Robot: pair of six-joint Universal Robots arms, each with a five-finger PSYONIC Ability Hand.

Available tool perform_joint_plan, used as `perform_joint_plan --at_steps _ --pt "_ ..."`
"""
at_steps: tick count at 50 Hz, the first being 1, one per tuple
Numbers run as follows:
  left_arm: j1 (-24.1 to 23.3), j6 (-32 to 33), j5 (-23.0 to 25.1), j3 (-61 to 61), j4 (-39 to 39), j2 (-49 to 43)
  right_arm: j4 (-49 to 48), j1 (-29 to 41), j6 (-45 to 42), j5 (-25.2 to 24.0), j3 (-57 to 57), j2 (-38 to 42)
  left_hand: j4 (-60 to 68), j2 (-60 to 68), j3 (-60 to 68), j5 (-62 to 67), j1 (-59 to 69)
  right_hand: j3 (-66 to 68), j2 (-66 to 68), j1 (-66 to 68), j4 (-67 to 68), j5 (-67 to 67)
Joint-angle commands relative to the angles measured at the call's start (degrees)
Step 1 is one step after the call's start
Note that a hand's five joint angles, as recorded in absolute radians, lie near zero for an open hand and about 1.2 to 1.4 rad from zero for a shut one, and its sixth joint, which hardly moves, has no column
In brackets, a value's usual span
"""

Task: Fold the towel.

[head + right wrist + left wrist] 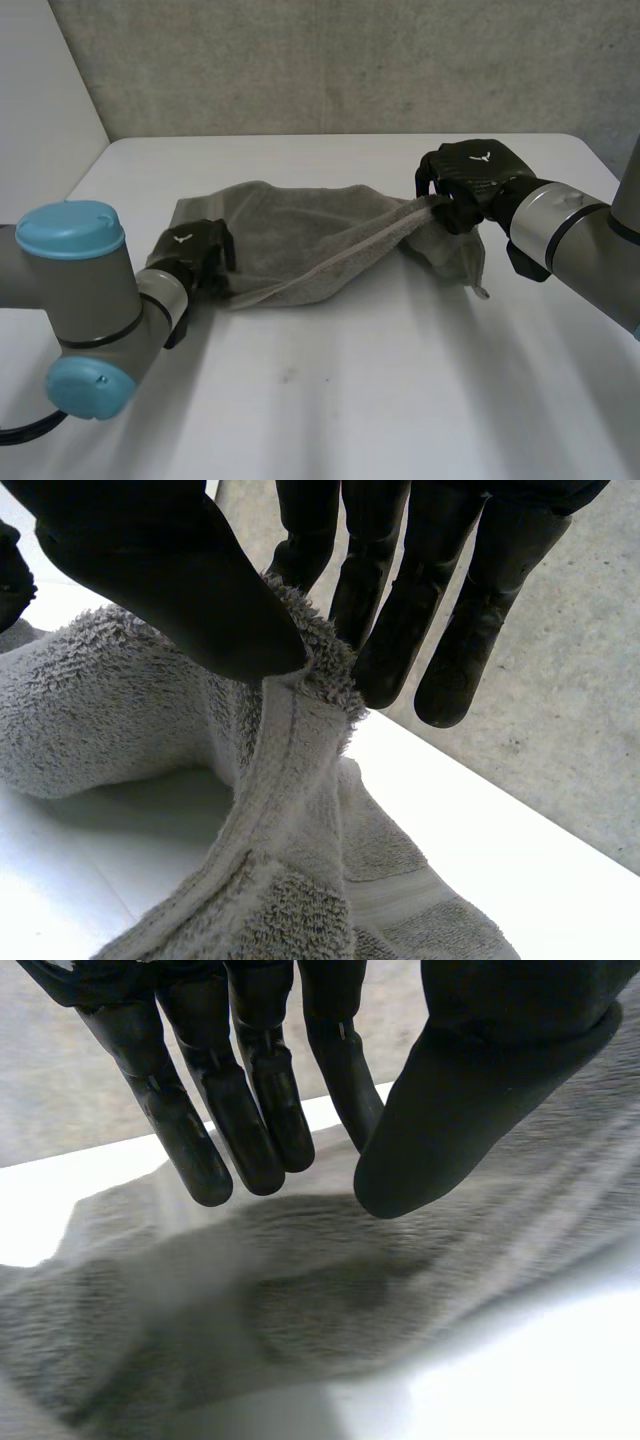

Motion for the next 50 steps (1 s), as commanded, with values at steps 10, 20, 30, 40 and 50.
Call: perform_joint_plan --at_steps 10,20,30,40,50 --pt "-3.1 -0.7 7.4 -3.1 1.1 0.1 -0.1 -0.3 -0.2 0.0 -0.2 0.1 0.9 0.9 0.9 0.9 0.9 10.4 10.3 0.5 10.3 10.7" --pt "-4.3 -0.8 7.2 0.8 1.2 -4.7 -0.1 -0.4 -0.2 0.0 0.0 0.1 1.2 1.2 1.2 1.2 1.2 10.4 10.3 0.5 10.3 10.7" --pt "-4.6 -0.6 6.9 5.1 1.4 -8.4 -0.1 -0.4 -0.2 -0.1 0.2 0.1 1.4 1.4 1.4 1.4 1.4 10.4 10.3 0.5 10.3 10.7" --pt "-4.6 -0.8 2.4 5.9 1.4 -8.3 -0.1 -0.4 -0.3 -0.1 0.2 0.1 -0.3 -0.3 -0.3 -0.3 -0.3 10.4 10.3 0.5 10.3 10.7" --pt "-4.9 -0.2 2.2 6.9 2.2 -9.9 -0.1 -0.2 -0.3 -0.1 0.3 0.2 -1.0 -0.9 -1.0 -1.0 -1.0 10.4 10.3 0.5 10.3 10.7"
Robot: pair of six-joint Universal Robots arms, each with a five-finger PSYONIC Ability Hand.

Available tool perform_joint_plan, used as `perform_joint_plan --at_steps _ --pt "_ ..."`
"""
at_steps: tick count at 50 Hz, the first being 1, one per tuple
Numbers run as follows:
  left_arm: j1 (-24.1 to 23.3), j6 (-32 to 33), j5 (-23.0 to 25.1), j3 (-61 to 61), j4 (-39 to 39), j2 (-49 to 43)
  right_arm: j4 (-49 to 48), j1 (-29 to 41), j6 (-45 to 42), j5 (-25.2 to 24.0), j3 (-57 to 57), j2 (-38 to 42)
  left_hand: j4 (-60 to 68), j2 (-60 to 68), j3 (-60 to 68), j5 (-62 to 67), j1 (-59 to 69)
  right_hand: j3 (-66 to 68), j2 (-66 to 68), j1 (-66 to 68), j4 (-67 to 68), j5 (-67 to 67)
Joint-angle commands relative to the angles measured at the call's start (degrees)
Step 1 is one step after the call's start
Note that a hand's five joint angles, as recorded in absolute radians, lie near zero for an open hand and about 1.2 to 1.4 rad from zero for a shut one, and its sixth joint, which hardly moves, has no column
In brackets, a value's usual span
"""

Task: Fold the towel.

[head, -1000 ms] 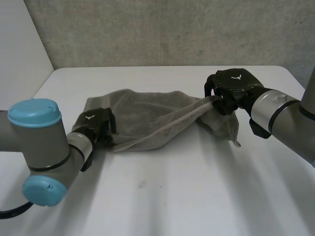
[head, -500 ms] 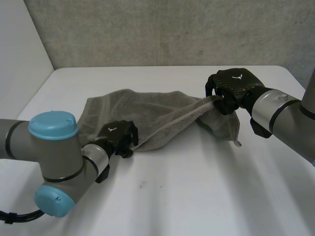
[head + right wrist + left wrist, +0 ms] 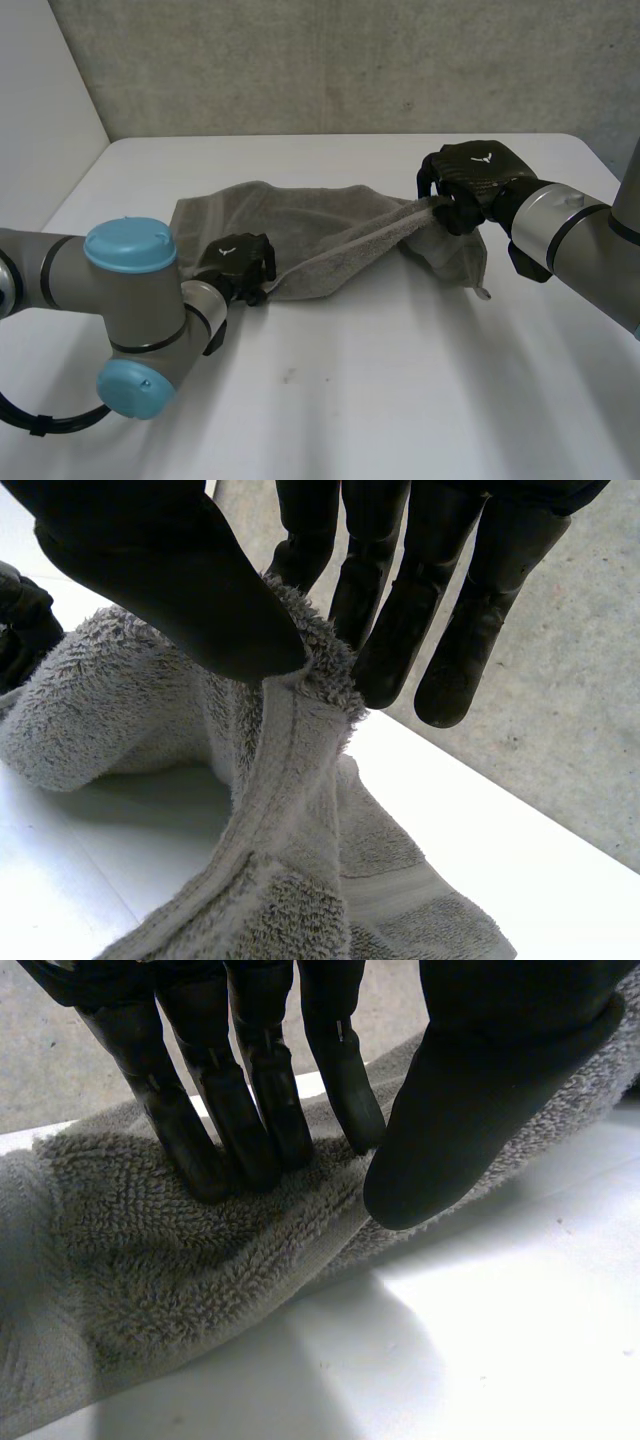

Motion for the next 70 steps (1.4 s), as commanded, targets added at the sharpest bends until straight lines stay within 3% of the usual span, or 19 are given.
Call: perform_joint_plan --at_steps 1,20,23,24,26,34,40,45,47,48,49,55,66,70 --pt "-0.3 0.4 -0.1 1.2 0.9 -1.3 -0.1 0.1 0.0 0.0 0.0 0.1 6.2 6.2 6.1 5.9 6.2 10.4 10.3 0.5 10.3 10.7" --pt "-0.4 0.5 -0.3 7.5 0.7 -7.8 -0.2 0.2 -0.1 0.1 0.0 0.6 8.9 8.9 8.8 8.6 8.9 10.4 10.3 0.5 10.3 10.7" --pt "-0.4 0.5 -0.3 7.9 0.4 -8.1 -0.2 0.0 -0.1 0.1 -0.2 0.6 19.2 19.2 19.1 18.9 19.1 10.4 10.3 0.5 10.3 10.7" --pt "-0.4 0.5 -0.3 7.8 0.3 -7.7 -0.2 0.0 -0.1 0.2 -0.3 0.6 28.7 28.7 28.6 28.4 28.6 10.4 10.3 0.5 10.3 10.7" --pt "-0.4 0.6 -0.3 7.8 0.2 -7.3 -0.2 0.0 -0.1 0.1 -0.6 0.5 31.4 31.5 31.3 31.1 31.4 10.4 10.3 0.5 10.3 10.7" --pt "0.7 0.6 -0.2 5.8 -3.5 6.1 1.3 -0.2 -0.8 0.2 -3.5 0.0 31.4 31.5 31.3 31.1 31.4 10.4 10.3 0.5 10.3 10.7" --pt "1.2 1.2 0.5 5.2 -11.7 19.4 10.1 -0.8 -7.7 0.3 -8.5 -0.4 31.4 31.5 31.3 31.1 31.4 10.4 10.3 0.5 10.3 10.7" --pt "1.1 8.1 0.6 6.4 -20.9 25.8 17.2 -1.2 -14.7 0.8 -12.2 -1.2 31.4 31.5 31.3 31.1 31.4 10.4 10.3 0.5 10.3 10.7" --pt "1.1 17.0 0.5 7.6 -27.4 27.9 21.2 -1.2 -18.1 1.2 -14.4 -1.5 31.4 31.5 31.3 31.1 31.4 10.4 10.3 0.5 10.3 10.7" --pt "1.1 17.0 0.5 7.6 -27.4 27.9 21.2 -1.2 -18.1 1.2 -14.4 -1.5 31.4 31.5 31.3 31.1 31.4 10.4 10.3 0.5 10.3 10.7" --pt "1.1 21.5 0.5 7.8 -30.3 28.4 23.0 -1.2 -19.6 1.2 -15.1 -1.8 31.4 31.5 31.3 31.1 31.4 10.4 10.3 0.5 10.3 10.7" --pt "1.6 32.1 0.3 7.1 -35.6 27.2 29.5 -1.3 -24.8 1.5 -16.3 -0.8 31.4 31.5 31.3 31.1 31.4 10.4 10.3 0.5 10.3 10.7" --pt "4.5 33.0 0.4 11.2 -35.1 11.9 29.4 -0.5 -29.6 6.4 -17.7 10.6 31.4 31.5 31.3 31.1 31.4 10.4 10.3 0.5 10.3 10.7" --pt "4.6 33.5 0.3 21.6 -33.3 3.3 24.3 0.1 -29.3 7.9 -28.0 18.4 31.4 31.5 31.3 31.1 31.4 10.4 10.3 0.5 10.3 10.7"
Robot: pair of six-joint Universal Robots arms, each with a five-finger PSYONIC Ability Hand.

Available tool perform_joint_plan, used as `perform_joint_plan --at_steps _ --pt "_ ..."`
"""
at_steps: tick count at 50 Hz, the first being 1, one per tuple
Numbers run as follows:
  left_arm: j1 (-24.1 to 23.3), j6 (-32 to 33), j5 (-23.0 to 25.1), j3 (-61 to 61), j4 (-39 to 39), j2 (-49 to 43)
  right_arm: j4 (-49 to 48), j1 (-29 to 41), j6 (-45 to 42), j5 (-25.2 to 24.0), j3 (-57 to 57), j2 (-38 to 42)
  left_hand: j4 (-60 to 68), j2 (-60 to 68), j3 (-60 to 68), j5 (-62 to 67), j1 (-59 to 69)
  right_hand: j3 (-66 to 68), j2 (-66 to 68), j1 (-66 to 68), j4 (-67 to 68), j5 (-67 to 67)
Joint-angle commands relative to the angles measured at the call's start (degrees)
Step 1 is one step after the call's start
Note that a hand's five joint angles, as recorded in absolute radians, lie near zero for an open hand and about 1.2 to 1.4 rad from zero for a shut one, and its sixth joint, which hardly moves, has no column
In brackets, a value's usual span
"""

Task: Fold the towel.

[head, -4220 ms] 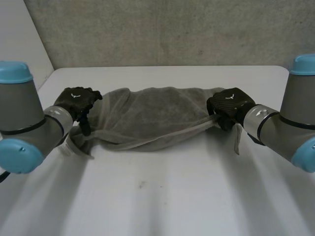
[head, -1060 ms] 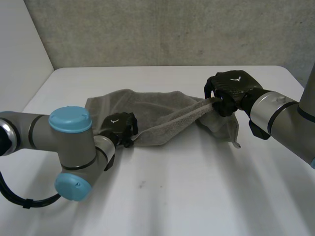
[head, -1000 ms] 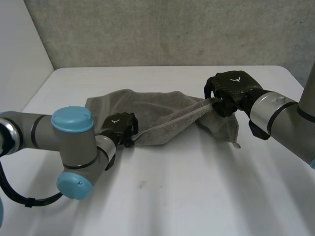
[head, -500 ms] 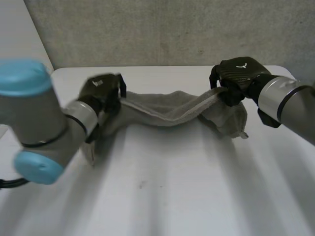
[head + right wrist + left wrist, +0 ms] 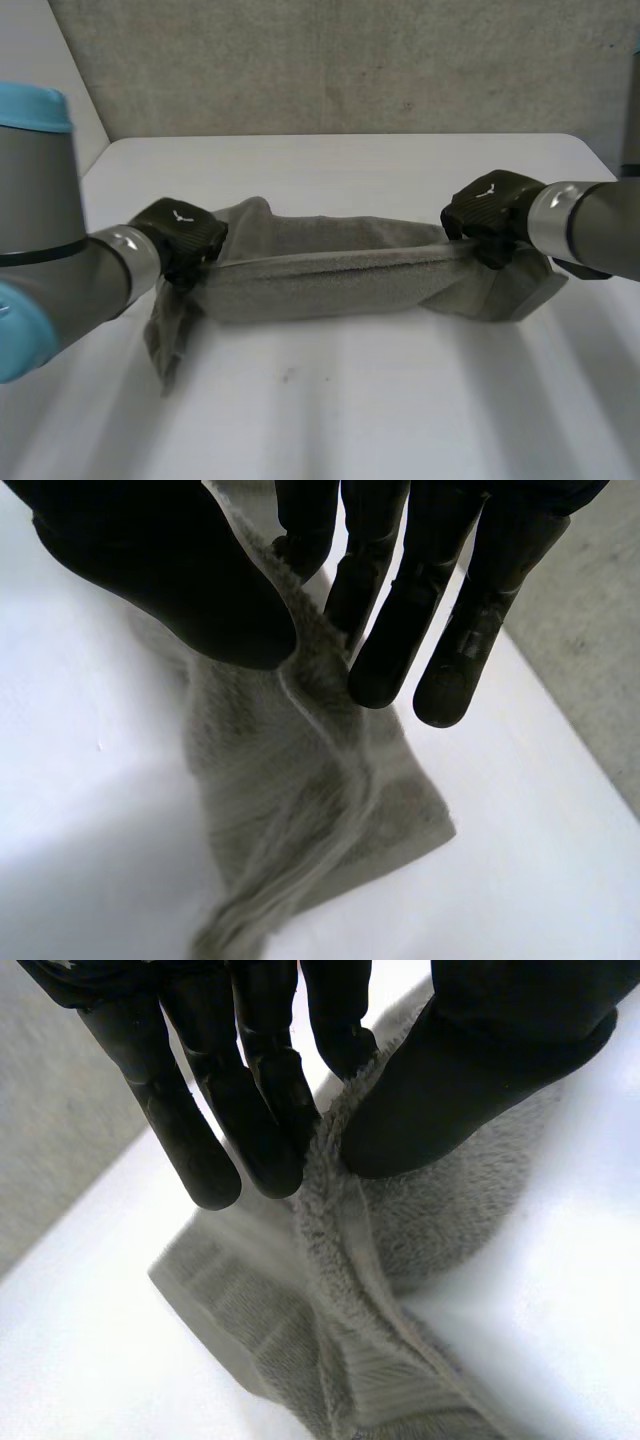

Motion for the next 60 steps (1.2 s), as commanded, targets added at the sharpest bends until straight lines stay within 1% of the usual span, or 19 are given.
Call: perform_joint_plan --at_steps 1,2,4,5,6,7,9,10,12,15,17,21,31,36,42,46,50,56,60 --pt "0.5 0.4 -0.2 16.7 3.3 -14.4 -7.5 0.8 0.3 2.9 -15.0 11.9 10.3 10.3 10.3 10.9 12.2 10.4 10.3 0.5 10.3 10.7" --pt "0.5 0.4 -0.2 16.8 3.3 -14.5 -7.5 0.8 0.3 2.9 -15.1 11.9 10.3 10.3 10.3 10.9 12.2 10.4 10.3 0.5 10.3 10.7" --pt "0.4 1.8 -0.1 28.4 6.5 -18.5 -10.0 1.1 0.6 3.7 -20.8 14.0 10.3 10.3 10.3 10.9 12.2 10.4 10.3 0.5 10.3 10.7" --pt "0.4 1.8 -0.1 28.5 6.5 -18.5 -13.4 1.4 1.0 4.7 -27.4 16.1 10.3 10.3 10.3 10.9 12.2 10.4 10.3 0.5 10.3 10.7" --pt "0.5 2.9 -0.1 34.9 9.2 -20.0 -17.7 1.6 1.8 5.8 -34.0 17.9 10.3 10.3 10.3 10.9 12.2 10.4 10.3 0.5 10.3 10.7" --pt "0.5 2.9 -0.1 35.0 9.2 -20.0 -17.7 1.6 1.8 5.8 -34.1 17.9 10.3 10.3 10.3 10.9 12.2 10.4 10.3 0.5 10.3 10.7" --pt "0.4 4.0 -0.3 46.5 17.3 -21.2 -27.1 1.7 3.7 7.3 -45.3 20.5 10.3 10.3 10.3 10.9 12.2 10.4 10.3 0.5 10.3 10.7" --pt "0.4 4.0 -0.3 46.6 17.4 -21.2 -27.1 1.7 3.7 7.3 -45.3 20.5 10.3 10.3 10.3 10.9 12.2 10.4 10.3 0.5 10.3 10.7" --pt "0.8 3.6 -0.5 52.2 25.8 -20.5 -36.5 1.7 5.0 7.4 -51.5 20.6 10.3 10.3 10.3 10.9 12.2 10.4 10.3 0.5 10.3 10.7" --pt "0.9 3.4 -0.6 52.6 29.1 -19.0 -39.9 1.7 5.3 7.4 -52.1 20.3 10.3 10.3 10.3 10.9 12.2 10.4 10.3 0.5 10.3 10.7" --pt "0.9 2.4 -0.6 51.2 31.9 -16.2 -39.9 1.7 5.2 7.2 -50.4 18.6 10.3 10.3 10.3 10.9 12.2 10.4 10.3 0.5 10.3 10.7" --pt "1.0 0.1 -0.3 47.1 30.8 -15.2 -35.1 1.8 5.1 6.6 -46.7 17.3 10.3 10.3 10.3 10.9 12.2 10.4 10.3 0.5 10.3 10.7" --pt "4.0 -0.9 0.1 27.2 21.4 -13.8 -21.7 2.0 5.1 3.7 -34.4 16.6 10.3 10.3 10.3 10.9 12.2 10.4 10.3 0.5 10.3 10.7" --pt "4.8 -0.4 0.3 11.6 18.5 -13.9 -16.7 1.7 4.9 2.9 -20.4 16.5 10.3 10.3 10.3 10.9 12.2 10.4 10.3 0.5 10.3 10.7" --pt "4.8 0.4 0.1 3.2 19.8 -14.8 -17.3 1.4 5.1 2.0 -8.9 15.7 10.3 10.3 10.3 10.9 12.2 10.4 10.3 0.5 10.3 10.7" --pt "4.8 0.8 0.1 -2.3 23.7 -16.1 -20.6 1.1 5.6 -1.7 0.6 13.8 10.3 10.3 10.3 10.9 12.2 10.4 10.3 0.5 10.3 10.7" --pt "4.8 0.9 0.1 -4.8 26.4 -16.3 -24.4 1.1 5.7 -2.3 5.7 11.1 10.3 10.3 10.3 10.9 12.2 10.4 10.3 0.5 10.3 10.7" --pt "4.7 0.8 0.0 -6.7 30.4 -14.9 -30.1 -0.7 8.2 -2.8 11.8 6.0 -1.8 -1.7 -1.8 -1.2 0.1 10.4 10.3 0.5 10.3 10.7" --pt "4.7 0.4 0.0 -7.4 32.1 -13.9 -30.8 -1.2 12.6 -3.2 14.1 3.5 -15.4 -15.3 -15.4 -14.8 -13.5 10.4 10.3 0.5 10.3 10.7"
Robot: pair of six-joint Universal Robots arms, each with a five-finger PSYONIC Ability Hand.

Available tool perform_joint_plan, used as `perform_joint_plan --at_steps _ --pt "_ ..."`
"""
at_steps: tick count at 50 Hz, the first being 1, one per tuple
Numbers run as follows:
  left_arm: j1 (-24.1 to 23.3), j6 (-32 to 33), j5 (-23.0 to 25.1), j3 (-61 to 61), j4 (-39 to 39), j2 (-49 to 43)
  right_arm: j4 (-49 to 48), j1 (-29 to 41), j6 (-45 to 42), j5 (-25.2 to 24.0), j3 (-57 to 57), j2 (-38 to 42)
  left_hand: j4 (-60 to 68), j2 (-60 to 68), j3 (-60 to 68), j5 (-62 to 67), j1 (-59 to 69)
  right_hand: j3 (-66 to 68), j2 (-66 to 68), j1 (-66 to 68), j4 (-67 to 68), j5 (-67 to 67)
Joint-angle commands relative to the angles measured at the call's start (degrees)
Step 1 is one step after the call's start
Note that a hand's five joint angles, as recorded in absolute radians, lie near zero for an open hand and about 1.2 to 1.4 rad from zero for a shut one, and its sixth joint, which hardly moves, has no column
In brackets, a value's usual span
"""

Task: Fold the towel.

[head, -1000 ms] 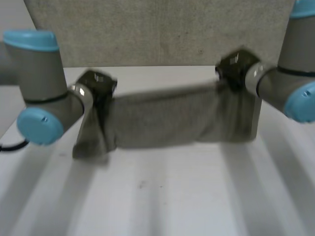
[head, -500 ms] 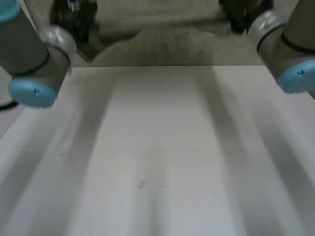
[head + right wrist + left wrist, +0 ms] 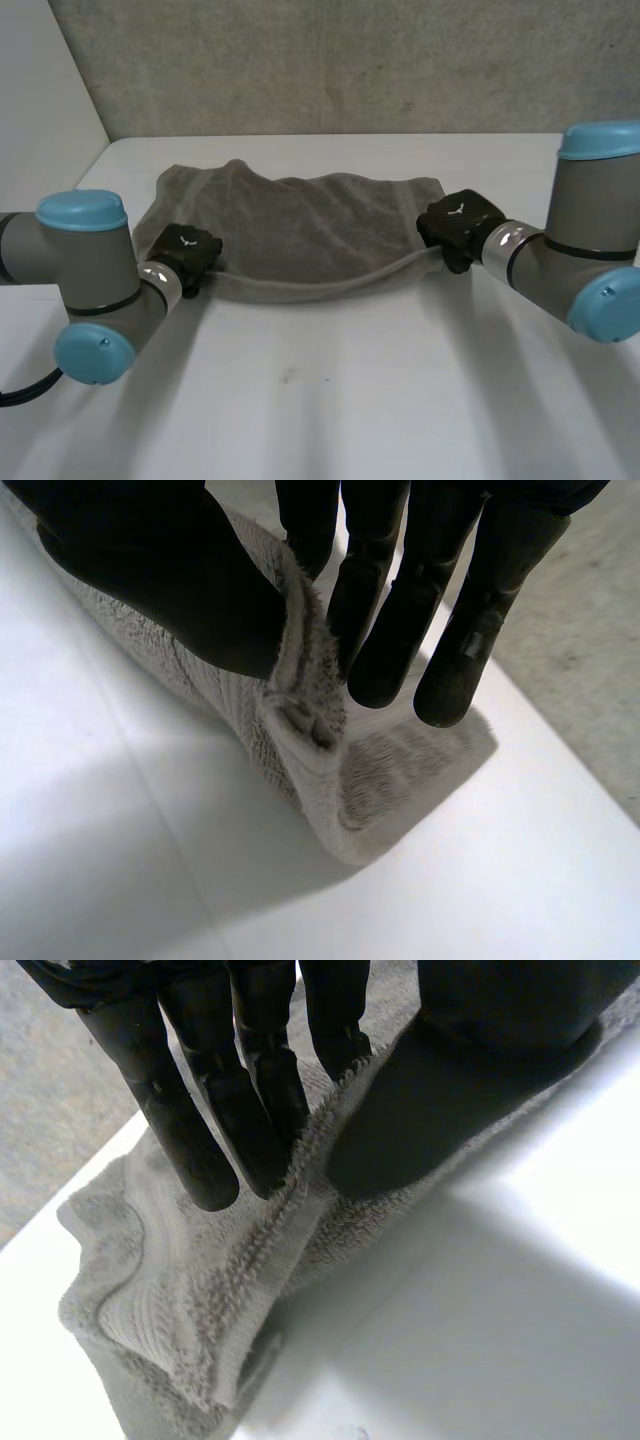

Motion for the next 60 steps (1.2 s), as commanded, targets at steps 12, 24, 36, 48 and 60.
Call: perform_joint_plan --at_steps 12,24,36,48,60 --pt "-0.1 0.0 0.0 -1.2 9.2 -1.9 -4.3 -4.0 9.7 -2.7 7.1 -5.4 -13.4 -12.8 -13.3 -13.5 -12.8 10.2 10.2 0.3 10.3 10.6" --pt "2.7 0.0 -0.7 0.5 9.8 -3.7 -5.6 -7.9 13.8 -2.2 6.4 -6.0 -13.4 -12.8 -13.3 -13.5 -12.8 10.2 10.2 0.3 10.3 10.6" --pt "7.1 0.0 -0.8 0.1 9.7 -2.9 -6.2 -8.0 13.8 -1.3 6.6 -5.9 -12.9 -12.3 -12.8 -13.0 -12.3 10.2 10.2 0.3 10.3 10.6" --pt "9.6 -0.1 0.2 -4.4 8.8 2.2 -6.8 -7.5 12.9 0.1 7.2 -6.1 17.6 18.1 17.6 17.4 18.1 10.2 10.2 0.3 10.3 10.6" --pt "9.6 6.8 2.6 -18.6 -2.4 22.2 7.1 -8.0 1.1 0.2 10.7 -10.7 17.6 18.1 17.6 17.4 18.1 10.2 10.2 0.3 10.3 10.6"
